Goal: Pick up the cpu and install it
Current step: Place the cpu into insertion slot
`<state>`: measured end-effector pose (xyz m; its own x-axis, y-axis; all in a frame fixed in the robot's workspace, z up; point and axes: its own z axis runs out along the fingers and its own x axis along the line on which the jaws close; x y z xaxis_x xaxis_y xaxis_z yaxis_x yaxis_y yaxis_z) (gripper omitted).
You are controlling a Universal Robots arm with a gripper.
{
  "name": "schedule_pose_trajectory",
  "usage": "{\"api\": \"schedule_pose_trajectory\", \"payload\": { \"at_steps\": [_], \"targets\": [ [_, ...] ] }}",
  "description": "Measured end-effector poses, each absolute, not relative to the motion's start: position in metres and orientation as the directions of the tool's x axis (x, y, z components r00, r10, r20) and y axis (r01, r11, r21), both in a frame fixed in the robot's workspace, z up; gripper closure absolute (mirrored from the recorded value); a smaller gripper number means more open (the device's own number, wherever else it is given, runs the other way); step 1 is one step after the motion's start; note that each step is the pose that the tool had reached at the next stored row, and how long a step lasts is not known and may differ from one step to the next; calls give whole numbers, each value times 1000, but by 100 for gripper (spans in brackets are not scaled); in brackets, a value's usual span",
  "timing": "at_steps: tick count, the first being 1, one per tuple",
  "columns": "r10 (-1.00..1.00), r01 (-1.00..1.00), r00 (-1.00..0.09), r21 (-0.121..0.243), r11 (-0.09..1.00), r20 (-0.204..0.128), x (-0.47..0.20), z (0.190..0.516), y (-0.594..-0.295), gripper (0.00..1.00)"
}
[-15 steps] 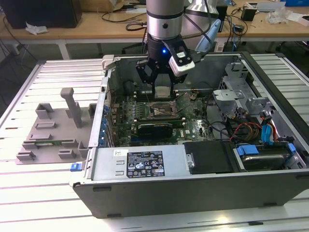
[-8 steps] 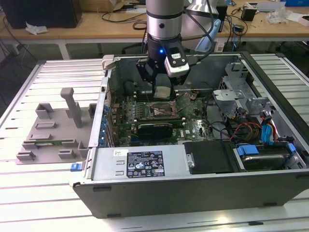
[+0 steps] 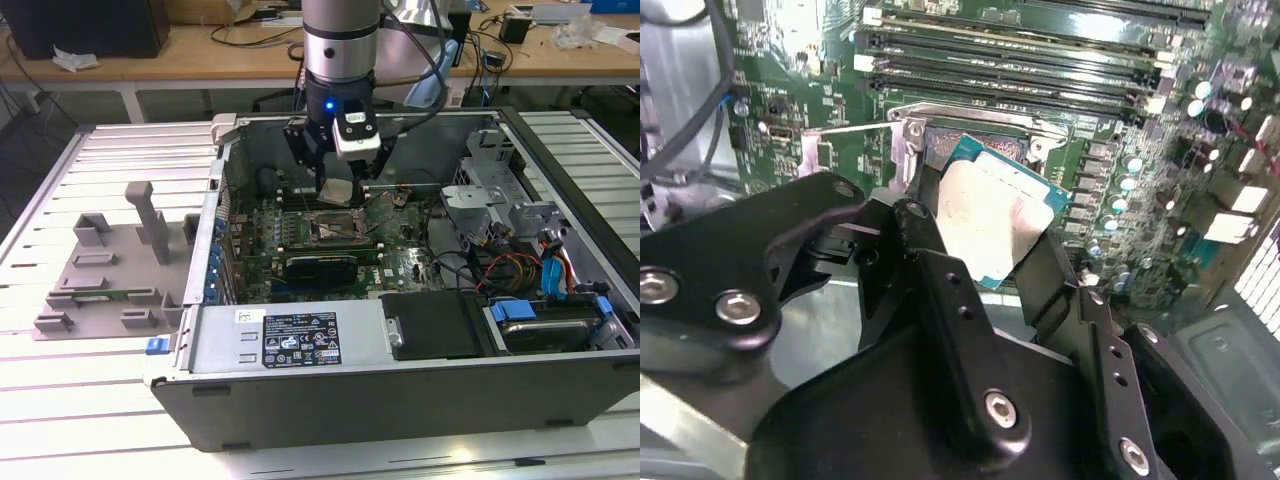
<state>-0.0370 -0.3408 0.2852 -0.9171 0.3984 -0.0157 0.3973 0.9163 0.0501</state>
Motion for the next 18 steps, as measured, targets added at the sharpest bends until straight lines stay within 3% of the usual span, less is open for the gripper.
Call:
{"api": "schedule_pose_trajectory", "payload": {
  "at_steps": [18],
  "targets": [
    [690,689,-724,45,724,-20,-37,284,-341,45]
  ]
}}
